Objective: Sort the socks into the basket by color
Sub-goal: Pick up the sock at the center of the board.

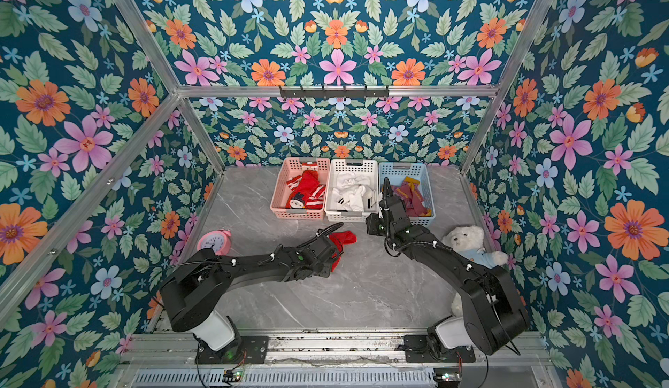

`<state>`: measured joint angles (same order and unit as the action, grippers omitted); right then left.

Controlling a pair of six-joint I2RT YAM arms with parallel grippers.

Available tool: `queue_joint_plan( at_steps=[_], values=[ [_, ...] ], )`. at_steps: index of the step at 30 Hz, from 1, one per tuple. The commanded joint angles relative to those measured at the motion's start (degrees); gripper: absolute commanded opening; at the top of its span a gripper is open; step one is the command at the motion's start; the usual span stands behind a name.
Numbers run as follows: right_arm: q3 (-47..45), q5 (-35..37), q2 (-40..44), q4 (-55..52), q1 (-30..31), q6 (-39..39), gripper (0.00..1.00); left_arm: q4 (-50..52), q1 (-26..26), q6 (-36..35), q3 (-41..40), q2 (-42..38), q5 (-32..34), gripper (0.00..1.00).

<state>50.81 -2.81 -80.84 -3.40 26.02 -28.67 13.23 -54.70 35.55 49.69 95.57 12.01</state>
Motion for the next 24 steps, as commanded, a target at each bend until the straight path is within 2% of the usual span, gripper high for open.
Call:
queue_joint_plan(
  at_steps=[1, 5, 12, 17, 24],
  values=[
    [-0.11, 0.70, -0.12, 0.35, -0.08, -0.16, 0.37, 0.60, -0.10, -1.22, 0.49, 0.90, -0.13, 0.36],
    [-0.38, 0.87, -0.36, 0.90, -0.20, -0.25, 0.38, 0.83, -0.12, -1.27, 0.59, 2.67, -0.55, 0.33],
    [-0.37, 0.17, -1.25, 1.86, -0.28, -0.69, 0.38, 0.60, -0.12, -1.01, 0.34, 3.27, -1.31, 0.19],
    [-0.56, 0.26, -1.16, 2.17, -0.45, -0.78, 0.37, 0.11, -0.14, -1.82, 0.54, 1.72, -1.77, 0.12],
    [-1.11, 0.26, 0.03, 2.08, -0.85, -0.91, 0.38, 0.58, 1.76, -6.56, 3.75, -2.88, -5.15, 0.00]
  ],
)
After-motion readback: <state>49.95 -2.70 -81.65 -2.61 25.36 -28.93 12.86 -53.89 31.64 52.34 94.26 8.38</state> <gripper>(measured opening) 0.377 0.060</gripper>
